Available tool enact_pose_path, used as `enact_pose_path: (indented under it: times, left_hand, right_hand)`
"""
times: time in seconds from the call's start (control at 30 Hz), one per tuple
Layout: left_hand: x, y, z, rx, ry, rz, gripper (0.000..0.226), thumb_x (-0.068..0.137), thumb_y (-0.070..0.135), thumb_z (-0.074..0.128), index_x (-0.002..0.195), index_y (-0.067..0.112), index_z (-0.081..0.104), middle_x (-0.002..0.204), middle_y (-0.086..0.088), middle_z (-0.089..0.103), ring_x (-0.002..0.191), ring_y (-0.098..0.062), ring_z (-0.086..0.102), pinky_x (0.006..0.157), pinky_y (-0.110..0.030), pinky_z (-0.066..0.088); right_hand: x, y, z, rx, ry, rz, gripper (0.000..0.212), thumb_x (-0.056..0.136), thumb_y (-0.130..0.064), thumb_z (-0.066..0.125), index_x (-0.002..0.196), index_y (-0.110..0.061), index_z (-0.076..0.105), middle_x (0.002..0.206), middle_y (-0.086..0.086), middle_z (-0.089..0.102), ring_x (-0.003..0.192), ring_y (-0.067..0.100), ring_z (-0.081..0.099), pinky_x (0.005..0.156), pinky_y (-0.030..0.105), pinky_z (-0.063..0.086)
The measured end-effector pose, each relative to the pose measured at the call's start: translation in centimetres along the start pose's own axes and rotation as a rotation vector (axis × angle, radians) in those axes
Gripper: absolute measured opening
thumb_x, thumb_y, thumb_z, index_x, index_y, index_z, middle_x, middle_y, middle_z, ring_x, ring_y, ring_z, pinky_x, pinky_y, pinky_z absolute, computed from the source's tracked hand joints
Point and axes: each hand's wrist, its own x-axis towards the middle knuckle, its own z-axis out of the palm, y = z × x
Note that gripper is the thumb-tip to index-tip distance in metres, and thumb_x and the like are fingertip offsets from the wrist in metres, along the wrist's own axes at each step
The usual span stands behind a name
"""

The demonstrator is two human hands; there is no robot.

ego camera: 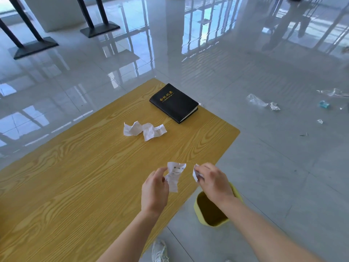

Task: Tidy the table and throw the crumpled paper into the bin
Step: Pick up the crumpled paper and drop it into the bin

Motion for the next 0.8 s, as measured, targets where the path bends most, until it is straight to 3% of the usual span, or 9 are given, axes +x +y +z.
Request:
enact_pose_path:
  times: [0.23, 0.37, 0.47, 0.57, 0.67, 0.8]
  left_hand:
    - [-4.1, 5.7, 6.5, 0.026, 0.014, -0.023, 0.044, 0.087, 0.004, 0.057, 0.123, 0.028, 0.062, 0.084, 0.016, 0.057, 0.075, -0.003, 0.049, 0.064, -0.008, 0.032]
    - [-6.7, 8.1, 10.8, 0.044, 0.019, 0.004, 0.036, 0.089, 0.006, 0.060, 0.116, 0.028, 0.065, 0.091, 0.015, 0.063, 0.076, 0.002, 0.051, 0.062, -0.006, 0.034]
    - [-8.3, 9.1, 14.8, 0.054, -0.046, 0.028, 0.030, 0.092, 0.010, 0.062, 0.117, 0.026, 0.065, 0.101, 0.011, 0.067, 0.083, -0.002, 0.057, 0.071, -0.006, 0.040]
    - [-8.8, 8.5, 19.1, 0.020, -0.121, -0.011, 0.028, 0.093, 0.015, 0.061, 0.117, 0.028, 0.065, 0.108, 0.012, 0.066, 0.087, -0.003, 0.056, 0.070, -0.003, 0.037]
    - [-8.3, 6.4, 23.1, 0.007, -0.176, -0.081, 0.026, 0.093, 0.020, 0.061, 0.118, 0.028, 0.065, 0.108, 0.011, 0.067, 0.078, -0.001, 0.054, 0.062, -0.002, 0.035]
    - [-7.0, 2.1, 28.2, 0.072, -0.240, -0.109, 0.025, 0.091, 0.023, 0.065, 0.116, 0.023, 0.068, 0.097, 0.009, 0.068, 0.075, -0.005, 0.058, 0.064, -0.006, 0.040]
  right_hand:
    - [-3.6, 8.5, -3.6, 0.068, 0.019, 0.007, 0.022, 0.086, -0.010, 0.070, 0.106, -0.019, 0.071, 0.086, -0.001, 0.063, 0.072, 0.017, 0.057, 0.059, 0.022, 0.039]
    - [-6.4, 13.5, -4.5, 0.124, -0.025, 0.045, 0.030, 0.080, -0.006, 0.073, 0.108, -0.018, 0.072, 0.094, 0.002, 0.068, 0.080, 0.021, 0.063, 0.064, 0.027, 0.048]
    - [-7.9, 17.0, -3.9, 0.122, -0.086, 0.097, 0.029, 0.080, -0.006, 0.073, 0.107, -0.016, 0.073, 0.097, 0.004, 0.069, 0.088, 0.025, 0.064, 0.068, 0.029, 0.048]
    - [-8.8, 20.6, -1.6, 0.098, -0.138, 0.148, 0.025, 0.083, -0.010, 0.071, 0.108, -0.017, 0.072, 0.100, 0.001, 0.068, 0.090, 0.024, 0.063, 0.068, 0.023, 0.038]
    - [-9.1, 23.9, 1.7, 0.087, -0.179, 0.187, 0.024, 0.086, -0.012, 0.071, 0.109, -0.017, 0.072, 0.101, 0.003, 0.068, 0.088, 0.025, 0.063, 0.068, 0.025, 0.039]
    - [-9.7, 27.9, 6.9, 0.064, -0.225, 0.242, 0.006, 0.088, -0.012, 0.067, 0.087, -0.018, 0.069, 0.088, 0.002, 0.064, 0.076, 0.026, 0.061, 0.060, 0.028, 0.037]
